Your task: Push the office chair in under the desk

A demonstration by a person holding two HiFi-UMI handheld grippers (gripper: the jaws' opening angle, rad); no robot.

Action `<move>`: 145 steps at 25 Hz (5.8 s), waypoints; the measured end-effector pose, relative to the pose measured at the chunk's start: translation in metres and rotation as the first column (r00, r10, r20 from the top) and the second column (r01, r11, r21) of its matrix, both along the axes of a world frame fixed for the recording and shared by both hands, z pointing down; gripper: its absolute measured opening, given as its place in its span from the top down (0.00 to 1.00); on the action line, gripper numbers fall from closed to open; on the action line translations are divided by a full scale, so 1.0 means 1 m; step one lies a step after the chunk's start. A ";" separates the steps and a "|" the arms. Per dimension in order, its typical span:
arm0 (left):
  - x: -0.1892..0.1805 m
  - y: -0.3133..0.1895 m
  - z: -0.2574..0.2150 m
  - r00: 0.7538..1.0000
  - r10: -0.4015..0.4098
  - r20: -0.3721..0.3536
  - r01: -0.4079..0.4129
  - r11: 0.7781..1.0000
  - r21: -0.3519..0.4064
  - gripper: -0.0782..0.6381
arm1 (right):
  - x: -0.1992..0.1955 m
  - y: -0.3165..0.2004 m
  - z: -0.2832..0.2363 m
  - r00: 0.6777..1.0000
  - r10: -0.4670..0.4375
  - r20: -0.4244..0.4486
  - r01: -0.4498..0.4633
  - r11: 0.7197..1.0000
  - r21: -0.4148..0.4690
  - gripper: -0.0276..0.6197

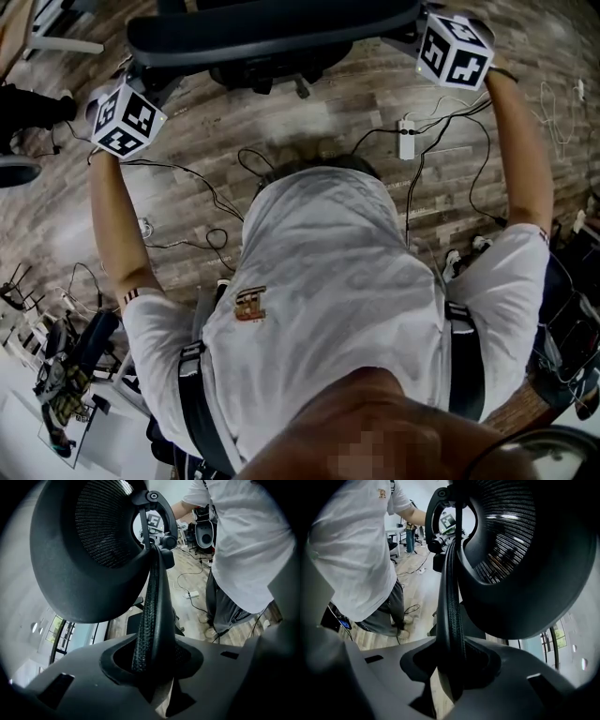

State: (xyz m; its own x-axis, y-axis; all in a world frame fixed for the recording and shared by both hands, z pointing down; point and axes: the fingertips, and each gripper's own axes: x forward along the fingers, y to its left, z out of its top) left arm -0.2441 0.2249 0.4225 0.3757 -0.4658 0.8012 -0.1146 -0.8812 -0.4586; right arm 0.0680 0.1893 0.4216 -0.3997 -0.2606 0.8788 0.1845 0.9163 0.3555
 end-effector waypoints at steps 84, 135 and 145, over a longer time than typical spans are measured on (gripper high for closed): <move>0.042 -0.666 -0.006 0.998 -0.063 0.031 0.063 0.998 -0.011 0.71 | 0.040 -0.688 -0.001 0.998 -0.056 0.042 0.049 0.986 0.159 0.82; 0.000 -0.869 -0.013 0.983 -0.180 0.046 0.177 0.983 0.047 0.67 | -0.001 -0.902 -0.003 0.999 -0.044 -0.027 0.049 0.982 0.185 0.82; -0.002 -0.866 -0.018 0.978 -0.206 0.040 0.201 0.975 0.093 0.51 | -0.001 -0.904 -0.008 1.000 0.020 -0.001 -0.020 0.981 0.193 0.65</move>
